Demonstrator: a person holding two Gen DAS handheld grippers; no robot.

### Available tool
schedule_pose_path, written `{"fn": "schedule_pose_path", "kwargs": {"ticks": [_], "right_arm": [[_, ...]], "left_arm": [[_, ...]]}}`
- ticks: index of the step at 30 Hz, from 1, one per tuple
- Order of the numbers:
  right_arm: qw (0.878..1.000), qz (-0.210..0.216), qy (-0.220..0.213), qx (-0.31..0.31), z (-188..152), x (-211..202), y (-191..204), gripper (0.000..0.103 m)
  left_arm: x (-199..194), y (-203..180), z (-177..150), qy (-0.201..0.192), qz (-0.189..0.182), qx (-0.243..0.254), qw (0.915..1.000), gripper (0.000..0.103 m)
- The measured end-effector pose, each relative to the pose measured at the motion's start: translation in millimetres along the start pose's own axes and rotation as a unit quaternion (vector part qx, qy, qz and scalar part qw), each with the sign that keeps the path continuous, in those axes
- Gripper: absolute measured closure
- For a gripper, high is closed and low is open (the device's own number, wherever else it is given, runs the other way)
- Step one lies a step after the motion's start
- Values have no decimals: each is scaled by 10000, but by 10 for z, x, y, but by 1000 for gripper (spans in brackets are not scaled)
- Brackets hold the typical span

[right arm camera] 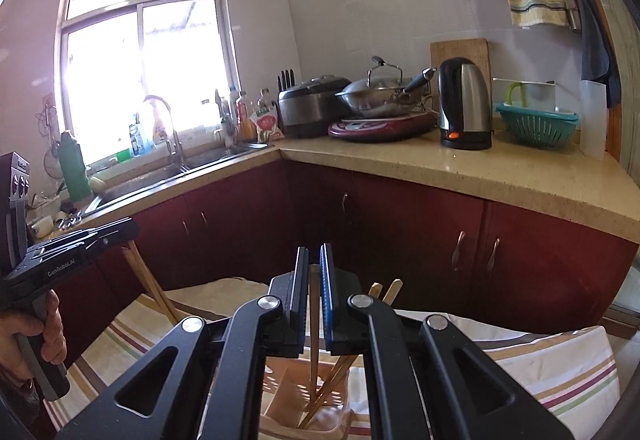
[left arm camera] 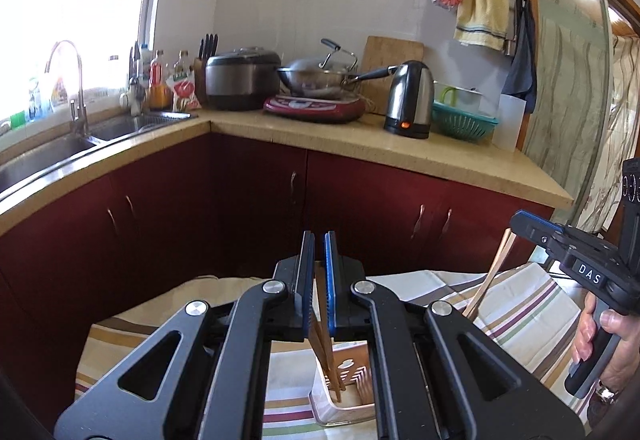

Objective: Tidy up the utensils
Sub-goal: 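Open the left tool to release its chopstick while the right tool opens too, then move the left tool to the gold spoon while the right tool approaches the white ceramic spoon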

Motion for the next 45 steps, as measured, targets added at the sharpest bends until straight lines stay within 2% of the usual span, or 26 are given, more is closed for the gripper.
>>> {"fn": "schedule_pose_path", "kwargs": {"ticks": [3, 6, 7, 8, 11, 14, 20, 27, 32, 38, 45], "right_arm": [[10000, 6, -14, 11, -2, 32, -13, 96], [10000, 21, -51, 21, 2, 53, -28, 95], [10000, 23, -56, -3, 2, 56, -24, 93], [10000, 32, -59, -17, 0, 53, -16, 90], [9999, 61, -114, -2, 10, 31, -3, 80], [9997, 58, -220, -40, 32, -36, 29, 73], [9988, -3, -470, -159, 27, -291, 141, 67], [9988, -137, -433, -183, -261, -577, 260, 64], [9994, -329, 28, -143, -720, -613, 298, 64], [9966, -448, 683, 49, -1259, -486, 250, 64], [9890, -563, 1352, 198, -1784, -314, 210, 64]], "left_arm": [[76, 17, -23, 19, 26, -15, 10000, 97], [94, 6, -44, 1, 47, 22, 10000, 80], [100, 4, -53, -1, 47, 16, 10000, 71], [103, 0, -60, -6, 39, 10, 10000, 62], [87, -5, -77, -29, 33, -22, 10000, 50], [47, 0, -76, -53, 32, -88, 9999, 41], [-167, -27, -82, -262, 119, -34, 9996, 27], [-508, -33, -292, -280, 239, -165, 9992, 22], [-661, -80, -601, -132, 384, -182, 9990, 19], [-656, -101, -1169, 401, 423, -372, 9976, 18], [-453, -58, -1778, 1130, 661, -535, 9899, 18]]}}
Point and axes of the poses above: each gripper's, at about its wrist camera, not at the fingertips, and x roughly the way its jaws point, y to its left, z to its top, the point moved 1 cm from there along x, roughly the way its jaws point, and after that the axes turned 7 degrees about z, right-handed, at the moved point
